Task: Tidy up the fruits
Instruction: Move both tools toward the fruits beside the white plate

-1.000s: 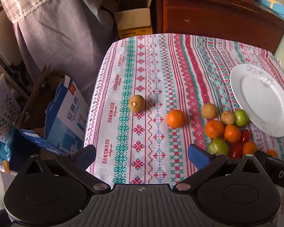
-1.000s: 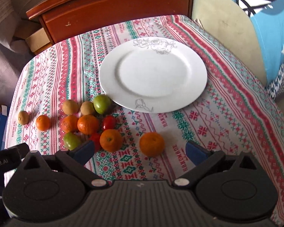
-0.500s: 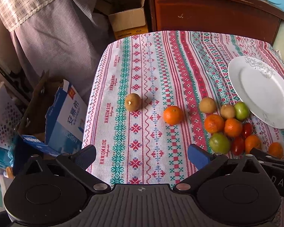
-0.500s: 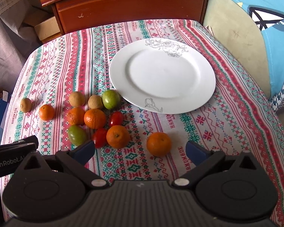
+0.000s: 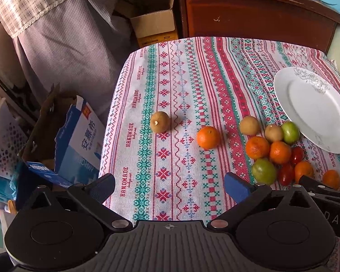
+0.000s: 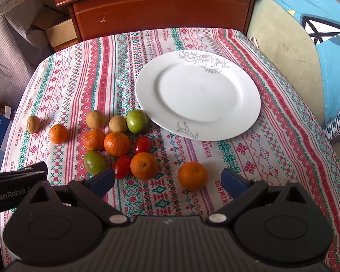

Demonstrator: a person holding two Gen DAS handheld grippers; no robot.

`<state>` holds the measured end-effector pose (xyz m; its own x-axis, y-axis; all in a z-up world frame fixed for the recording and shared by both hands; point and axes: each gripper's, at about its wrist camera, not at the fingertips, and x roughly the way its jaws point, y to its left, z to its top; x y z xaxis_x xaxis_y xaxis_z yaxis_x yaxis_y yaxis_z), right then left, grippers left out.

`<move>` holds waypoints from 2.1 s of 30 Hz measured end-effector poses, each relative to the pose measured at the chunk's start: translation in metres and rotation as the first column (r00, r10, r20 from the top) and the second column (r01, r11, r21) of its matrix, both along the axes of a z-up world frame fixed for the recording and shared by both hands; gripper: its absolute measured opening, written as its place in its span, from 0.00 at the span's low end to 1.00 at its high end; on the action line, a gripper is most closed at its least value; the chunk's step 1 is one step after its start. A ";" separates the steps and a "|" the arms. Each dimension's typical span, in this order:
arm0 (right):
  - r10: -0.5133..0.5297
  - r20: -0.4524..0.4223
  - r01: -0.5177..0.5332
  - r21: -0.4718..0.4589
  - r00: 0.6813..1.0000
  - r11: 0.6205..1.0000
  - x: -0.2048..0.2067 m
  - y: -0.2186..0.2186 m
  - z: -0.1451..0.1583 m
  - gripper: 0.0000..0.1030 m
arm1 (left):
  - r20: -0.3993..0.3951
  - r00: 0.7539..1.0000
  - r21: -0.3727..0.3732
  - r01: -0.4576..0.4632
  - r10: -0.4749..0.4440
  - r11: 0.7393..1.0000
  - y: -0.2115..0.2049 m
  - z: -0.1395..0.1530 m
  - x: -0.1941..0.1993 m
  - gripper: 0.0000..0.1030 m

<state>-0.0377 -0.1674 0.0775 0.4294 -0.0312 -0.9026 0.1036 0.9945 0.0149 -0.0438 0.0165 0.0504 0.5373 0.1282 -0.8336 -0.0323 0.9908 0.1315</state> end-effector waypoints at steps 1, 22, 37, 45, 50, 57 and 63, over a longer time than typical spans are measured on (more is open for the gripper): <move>0.001 0.000 -0.001 0.002 1.000 1.000 0.000 0.000 0.000 0.96 | 0.001 1.000 0.001 0.001 -0.001 1.000 0.000 0.000 0.000 0.98; 0.012 0.008 -0.012 0.000 1.000 1.000 -0.001 0.002 0.000 0.94 | 0.011 1.000 0.013 0.009 -0.009 1.000 -0.001 -0.001 0.000 0.98; 0.058 0.040 -0.060 0.038 0.998 0.998 -0.006 0.000 0.003 0.91 | 0.038 0.999 -0.065 0.028 -0.026 0.997 0.008 0.001 -0.007 0.95; 0.124 0.095 -0.133 0.101 0.988 0.986 -0.019 -0.010 0.005 0.90 | 0.048 0.999 -0.088 0.011 -0.007 0.996 0.026 -0.005 -0.012 0.96; 0.143 0.156 -0.162 0.117 0.977 0.980 -0.034 -0.026 0.007 0.90 | 0.074 0.997 -0.112 0.015 -0.006 0.994 0.038 -0.007 -0.019 0.95; 0.168 0.176 -0.191 0.122 0.970 0.974 -0.053 -0.042 -0.003 0.80 | 0.090 0.995 -0.097 0.059 -0.051 0.993 0.032 -0.013 -0.026 0.95; 0.162 0.184 -0.190 0.143 0.969 0.971 -0.054 -0.049 -0.007 0.68 | 0.110 0.994 -0.102 0.026 -0.015 0.994 0.042 -0.016 -0.025 0.92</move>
<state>-0.0920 -0.2168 0.0703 0.5623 0.1958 -0.8034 -0.0905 0.9803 0.1756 -0.0692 0.0585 0.0341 0.6277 0.0330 -0.7778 -0.0206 0.9995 0.0257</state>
